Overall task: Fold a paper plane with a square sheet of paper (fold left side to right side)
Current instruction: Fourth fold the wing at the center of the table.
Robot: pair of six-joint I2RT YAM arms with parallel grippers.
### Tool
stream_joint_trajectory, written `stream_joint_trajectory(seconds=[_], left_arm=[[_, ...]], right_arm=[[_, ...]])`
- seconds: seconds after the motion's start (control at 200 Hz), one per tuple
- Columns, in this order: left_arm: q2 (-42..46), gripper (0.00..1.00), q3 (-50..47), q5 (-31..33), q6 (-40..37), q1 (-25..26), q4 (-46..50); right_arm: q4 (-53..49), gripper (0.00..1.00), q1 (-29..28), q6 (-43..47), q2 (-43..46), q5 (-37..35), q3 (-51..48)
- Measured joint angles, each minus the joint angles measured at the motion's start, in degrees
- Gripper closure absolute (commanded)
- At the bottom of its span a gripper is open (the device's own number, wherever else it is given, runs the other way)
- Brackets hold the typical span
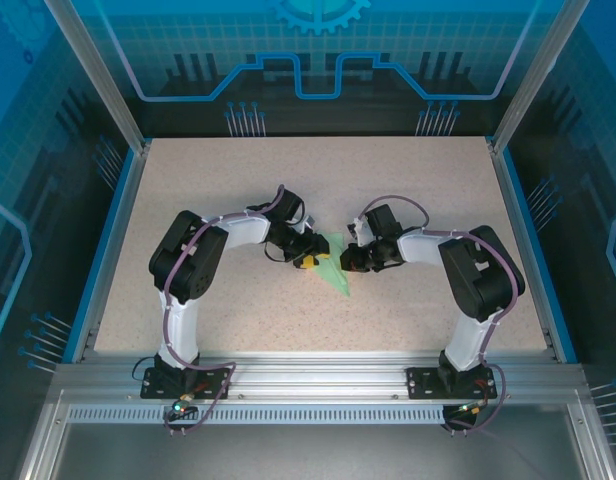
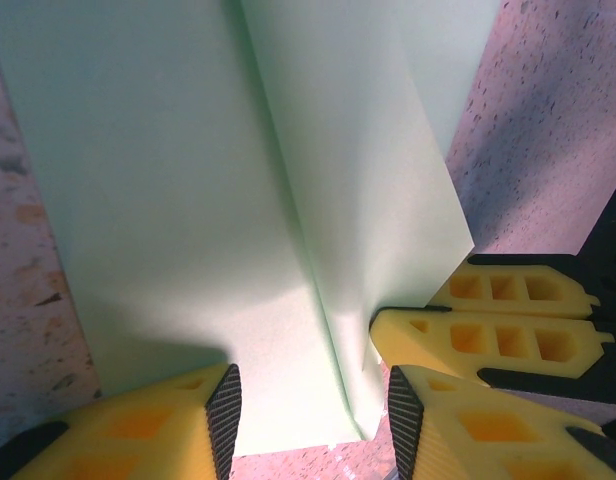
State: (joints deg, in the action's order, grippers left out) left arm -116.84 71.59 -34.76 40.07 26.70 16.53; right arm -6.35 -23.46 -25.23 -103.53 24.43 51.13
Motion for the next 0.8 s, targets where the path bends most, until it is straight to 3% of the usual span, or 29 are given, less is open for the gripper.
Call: stream_joint_trajectory(seconds=[0.28,0.52,0.8], left_arm=[[1.0,0.54,0.0,2.0,-1.7,0.2,1.1],[4.3,0.81,1.8,2.9,-3.5,0.1,2.2],[-0.9,0.89,7.0,-0.7,-3.1,0.6,0.2]], right_arm=[[1.0,0.93,0.0,0.0,0.1,0.0,-0.6],[1.0,0.93,0.0,0.0,0.1,0.0,-0.7],[1.0,0.93,0.0,0.0,0.1,0.0,-0.7]])
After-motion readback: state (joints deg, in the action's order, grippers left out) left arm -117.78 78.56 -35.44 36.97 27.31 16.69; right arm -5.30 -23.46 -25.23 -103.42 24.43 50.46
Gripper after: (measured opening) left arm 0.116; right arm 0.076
